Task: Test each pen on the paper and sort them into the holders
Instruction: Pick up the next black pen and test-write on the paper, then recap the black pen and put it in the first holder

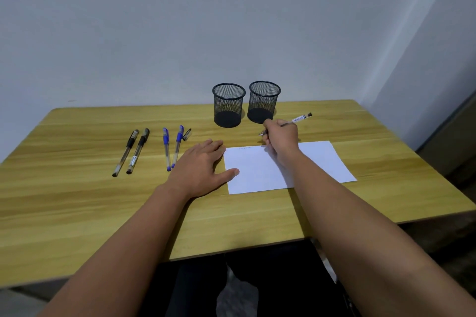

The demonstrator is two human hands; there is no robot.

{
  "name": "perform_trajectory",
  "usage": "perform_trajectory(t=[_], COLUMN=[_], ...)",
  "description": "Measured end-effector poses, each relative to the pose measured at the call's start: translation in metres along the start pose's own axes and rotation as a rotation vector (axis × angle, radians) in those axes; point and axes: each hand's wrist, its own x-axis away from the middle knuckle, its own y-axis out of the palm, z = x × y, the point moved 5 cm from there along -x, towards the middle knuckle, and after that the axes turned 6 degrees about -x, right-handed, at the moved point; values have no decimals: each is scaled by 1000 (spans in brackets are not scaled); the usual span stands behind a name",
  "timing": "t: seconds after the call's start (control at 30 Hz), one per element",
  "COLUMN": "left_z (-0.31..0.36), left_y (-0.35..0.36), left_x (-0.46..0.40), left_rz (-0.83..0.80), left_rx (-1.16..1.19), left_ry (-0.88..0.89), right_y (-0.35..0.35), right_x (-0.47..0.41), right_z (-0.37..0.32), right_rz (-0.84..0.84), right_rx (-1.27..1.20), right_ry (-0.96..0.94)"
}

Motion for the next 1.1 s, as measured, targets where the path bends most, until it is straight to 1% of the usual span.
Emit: perform_trajectory(t=[0.07,0.17,0.27,0.33,0.37,0.4,0.5,0.6,0.67,0.83,0.93,1.03,1.1], left_z=[1,3,-3,-18,-28,-39,-65,-74,-74,-76,-75,-67,-59], left_y=[-1,-6,-23,-37,-43,-48,-51,-48,-45,-43,-43,-51,-57], left_x=[1,5,3,-5,-9,-14,-23,-26,-27,-30,-29,-26,-24], left_rz=[10,67,228,359,383,364,183,74,51,77,148,266,308], left_rx=[0,63,143,127,77,2,-209,-311,-325,-335,-318,-227,-126], left_ry=[4,1,-29,-90,-144,-203,-353,-414,-425,-413,-393,-319,-275], right_y=[-4,-10,-9,-4,0,4,14,24,28,31,28,21,18], right_x=[-1,0,1,2,2,2,3,4,3,6,6,7,10], right_z=[-8,-20,-28,-32,-34,-34,-33,-33,-31,-27,-24,-21,-22], right_rz=[-42,-39,-71,-113,-142,-173,-232,-259,-277,-347,-363,-362,-370], right_rx=[28,32,-43,-32,-21,-25,-74,-111,-115,-59,-57,-54,-63], right_ry=[-18,-113,-145,-116,-86,-48,19,-9,-31,-34,-21,-57,-58])
